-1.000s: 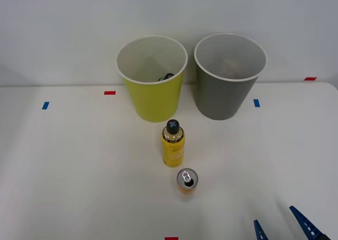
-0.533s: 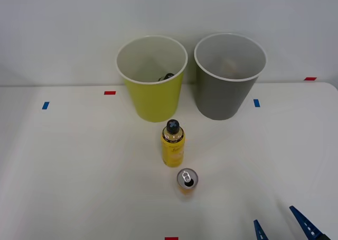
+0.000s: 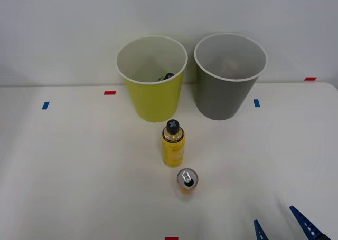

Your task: Put cans in the gray bin, plastic bottles in the light green bin

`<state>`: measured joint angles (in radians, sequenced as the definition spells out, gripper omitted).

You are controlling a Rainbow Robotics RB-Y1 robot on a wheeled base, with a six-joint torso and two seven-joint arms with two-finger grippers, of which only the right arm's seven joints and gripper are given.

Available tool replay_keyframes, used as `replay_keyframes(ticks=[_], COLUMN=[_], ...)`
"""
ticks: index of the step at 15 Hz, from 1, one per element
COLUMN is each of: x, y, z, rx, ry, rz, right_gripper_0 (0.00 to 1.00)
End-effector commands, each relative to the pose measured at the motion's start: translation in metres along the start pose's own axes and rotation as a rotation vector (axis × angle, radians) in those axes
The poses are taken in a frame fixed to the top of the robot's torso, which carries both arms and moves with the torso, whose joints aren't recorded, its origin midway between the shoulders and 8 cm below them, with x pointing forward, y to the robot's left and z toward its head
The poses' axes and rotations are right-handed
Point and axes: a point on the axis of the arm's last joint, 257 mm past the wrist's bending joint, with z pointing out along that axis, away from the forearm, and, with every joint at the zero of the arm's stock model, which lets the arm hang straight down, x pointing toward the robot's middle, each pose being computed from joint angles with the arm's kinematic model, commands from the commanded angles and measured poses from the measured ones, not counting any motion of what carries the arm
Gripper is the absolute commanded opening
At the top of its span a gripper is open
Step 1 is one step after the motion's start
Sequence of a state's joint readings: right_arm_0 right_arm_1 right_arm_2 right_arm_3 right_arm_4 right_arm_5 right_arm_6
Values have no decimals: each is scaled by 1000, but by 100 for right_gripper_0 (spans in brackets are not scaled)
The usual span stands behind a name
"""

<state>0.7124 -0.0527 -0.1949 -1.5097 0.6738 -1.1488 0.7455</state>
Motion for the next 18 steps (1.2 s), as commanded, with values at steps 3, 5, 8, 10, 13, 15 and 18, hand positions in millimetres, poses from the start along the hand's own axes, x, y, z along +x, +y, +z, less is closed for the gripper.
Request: replay_keyframes(ticks=[3, 5, 8, 10, 13, 15, 18], x=[-11, -20, -22, -21, -20, -21, -22], y=[5, 7, 21, 30, 37, 47, 63], z=[-7, -6, -6, -1, 10, 15, 25], rx=[-35, -66, -137, -171, -170, -157, -209], ry=[-58, -78, -74, -79, -100, -125, -139], rz=[27, 38, 50, 42, -26, -11, 21], right_gripper_0=[100, 100, 100, 100, 100, 100, 100])
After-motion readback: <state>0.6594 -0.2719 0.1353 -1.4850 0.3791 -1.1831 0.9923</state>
